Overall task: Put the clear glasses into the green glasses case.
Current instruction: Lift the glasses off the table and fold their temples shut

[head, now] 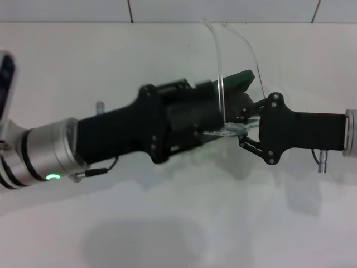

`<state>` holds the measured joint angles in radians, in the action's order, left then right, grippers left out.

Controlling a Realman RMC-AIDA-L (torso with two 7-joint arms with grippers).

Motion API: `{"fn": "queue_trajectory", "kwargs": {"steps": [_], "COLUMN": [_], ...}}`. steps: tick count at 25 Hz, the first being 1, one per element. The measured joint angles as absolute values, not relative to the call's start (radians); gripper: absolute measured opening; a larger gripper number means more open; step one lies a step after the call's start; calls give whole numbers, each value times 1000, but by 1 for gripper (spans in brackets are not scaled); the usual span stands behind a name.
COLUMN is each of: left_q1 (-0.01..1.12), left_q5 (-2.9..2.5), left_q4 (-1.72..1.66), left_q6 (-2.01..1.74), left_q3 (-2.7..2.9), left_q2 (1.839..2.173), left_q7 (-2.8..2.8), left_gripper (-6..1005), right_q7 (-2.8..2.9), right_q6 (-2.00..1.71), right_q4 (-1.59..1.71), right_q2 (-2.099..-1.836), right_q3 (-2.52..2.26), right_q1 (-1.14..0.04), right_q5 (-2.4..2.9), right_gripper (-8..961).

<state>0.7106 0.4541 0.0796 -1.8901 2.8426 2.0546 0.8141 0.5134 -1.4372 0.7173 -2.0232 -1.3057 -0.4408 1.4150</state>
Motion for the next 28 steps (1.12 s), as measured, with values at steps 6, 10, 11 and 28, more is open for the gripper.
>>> {"fn": "queue_trajectory", "kwargs": {"steps": [6, 10, 11, 28], "left_q1": [728, 713, 707, 734], "left_q5": [420, 426, 429, 356], "left_q4": [82, 80, 78, 82], "left_q6": [-1894, -1887, -1885, -1795], "left_q3": [2842, 2834, 2833, 2844], "left_q2": [2076, 2087, 2089, 2084], "left_q7": [745, 631, 604, 681], "left_gripper": [516, 516, 516, 517], "right_q7": [548, 607, 614, 561], "right_q6": [-1444, -1474, -1482, -1560], "right_q4": [715, 725, 725, 764], "right_q2": [-2022, -2016, -2015, -2016], "right_q3": [-1332, -1360, -1360, -1353], "right_q1": [-451, -457, -458, -430], "right_q5": [1420, 1430, 1436, 1487], "right_gripper": [120, 120, 120, 119]}}
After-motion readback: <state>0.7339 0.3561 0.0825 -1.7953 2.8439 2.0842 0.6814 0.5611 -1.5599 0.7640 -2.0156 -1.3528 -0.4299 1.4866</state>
